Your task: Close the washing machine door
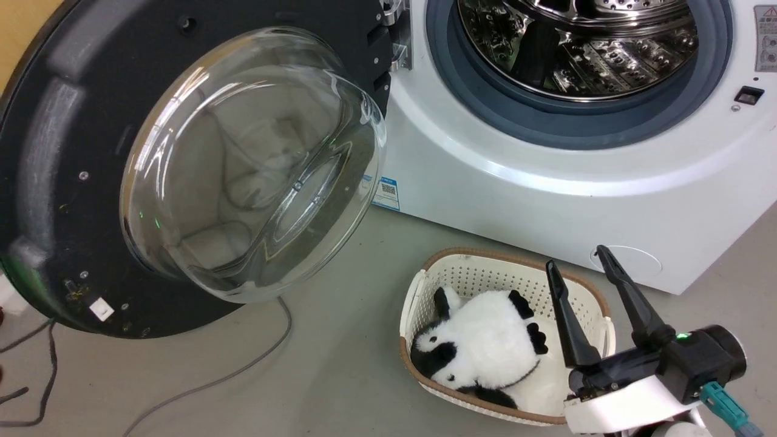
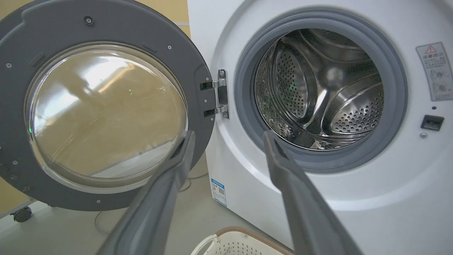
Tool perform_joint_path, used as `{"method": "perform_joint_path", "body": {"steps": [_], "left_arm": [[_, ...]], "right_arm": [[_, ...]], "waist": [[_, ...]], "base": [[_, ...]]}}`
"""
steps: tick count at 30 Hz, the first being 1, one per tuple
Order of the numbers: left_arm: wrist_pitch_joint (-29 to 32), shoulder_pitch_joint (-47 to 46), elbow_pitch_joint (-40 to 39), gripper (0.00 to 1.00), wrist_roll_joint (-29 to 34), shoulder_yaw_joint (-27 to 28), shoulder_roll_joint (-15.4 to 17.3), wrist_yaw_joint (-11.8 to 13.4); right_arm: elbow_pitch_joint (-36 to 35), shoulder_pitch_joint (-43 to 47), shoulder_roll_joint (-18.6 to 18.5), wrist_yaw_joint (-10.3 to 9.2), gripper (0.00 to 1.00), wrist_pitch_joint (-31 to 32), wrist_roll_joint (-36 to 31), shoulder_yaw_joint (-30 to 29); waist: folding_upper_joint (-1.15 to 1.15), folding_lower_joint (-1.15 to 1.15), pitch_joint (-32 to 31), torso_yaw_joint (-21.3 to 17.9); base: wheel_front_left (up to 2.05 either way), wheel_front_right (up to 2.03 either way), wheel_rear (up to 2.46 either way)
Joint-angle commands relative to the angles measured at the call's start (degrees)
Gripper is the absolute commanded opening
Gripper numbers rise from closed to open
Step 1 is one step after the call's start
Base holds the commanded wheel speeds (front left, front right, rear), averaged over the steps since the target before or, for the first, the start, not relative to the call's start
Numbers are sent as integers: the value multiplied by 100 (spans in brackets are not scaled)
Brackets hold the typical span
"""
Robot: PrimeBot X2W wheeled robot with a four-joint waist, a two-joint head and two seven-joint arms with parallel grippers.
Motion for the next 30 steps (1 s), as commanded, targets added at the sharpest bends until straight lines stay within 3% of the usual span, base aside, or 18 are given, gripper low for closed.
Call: {"method": "perform_joint_path", "body": {"steps": [1,4,10,17,24,30], "left_arm": [[227,121,-105,0,-38,-115,-73,-68],[922,410,-464,0,-140,-407,-256,-101],[1673,865,-985,0,-273,-676,-477,-1],[2471,1506,-1961,0,-554,-969,-957,146],[3009,2223,-3150,0,-765,-1487,-1541,340],[2983,2708,-3879,0,-1111,-2203,-1709,496]], "right_arm": [[21,-9,9,5,100,-19,-19,11],[62,-30,24,5,100,-19,0,10],[83,4,47,5,100,-19,10,10],[93,95,65,5,100,-19,37,-159],[78,165,70,5,100,-19,51,-251],[72,167,71,5,100,-19,41,-317]], "waist": [[0,0,-20,11],[0,0,-85,7],[0,0,-213,-43],[0,0,-388,-202],[0,0,-471,-518],[0,0,-413,-930]], "base": [[0,0,0],[0,0,0],[0,0,0],[0,0,0],[0,0,0],[0,0,0]]}}
